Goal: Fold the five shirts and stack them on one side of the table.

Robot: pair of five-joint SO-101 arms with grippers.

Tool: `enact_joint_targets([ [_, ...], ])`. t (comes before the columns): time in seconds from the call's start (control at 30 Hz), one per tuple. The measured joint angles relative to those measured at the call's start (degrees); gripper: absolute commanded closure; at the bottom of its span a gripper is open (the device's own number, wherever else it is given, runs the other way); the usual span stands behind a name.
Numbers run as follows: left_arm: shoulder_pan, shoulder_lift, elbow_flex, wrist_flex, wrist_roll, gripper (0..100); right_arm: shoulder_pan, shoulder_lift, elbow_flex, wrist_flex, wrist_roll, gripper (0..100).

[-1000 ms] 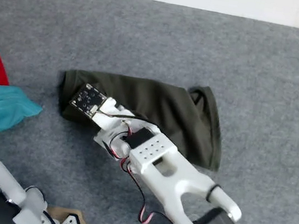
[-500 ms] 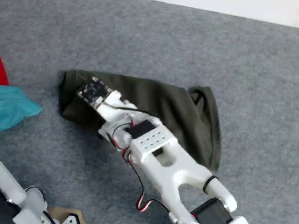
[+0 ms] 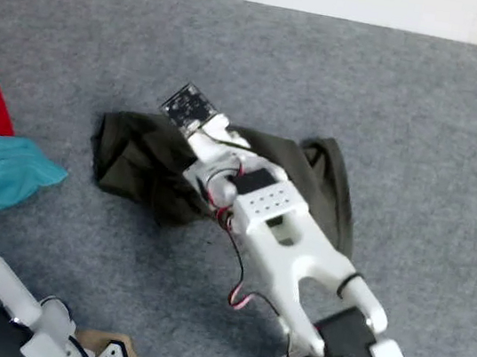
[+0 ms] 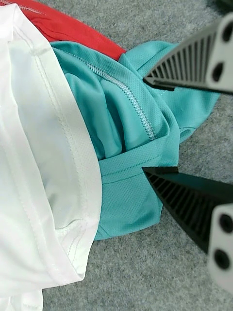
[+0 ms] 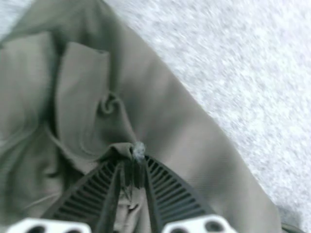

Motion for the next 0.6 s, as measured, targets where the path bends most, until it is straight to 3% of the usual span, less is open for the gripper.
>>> enact_joint_targets([
  [0.3,0.0,0.0,0.0,0.0,0.0,74,5.1,13.5,-9.6,-0.6,0.0,98.4],
  [0.6,1.1,0.1,2.5,-0.2,-0.1,73,9.9,15.2,-12.7,-0.6,0.0,94.0],
])
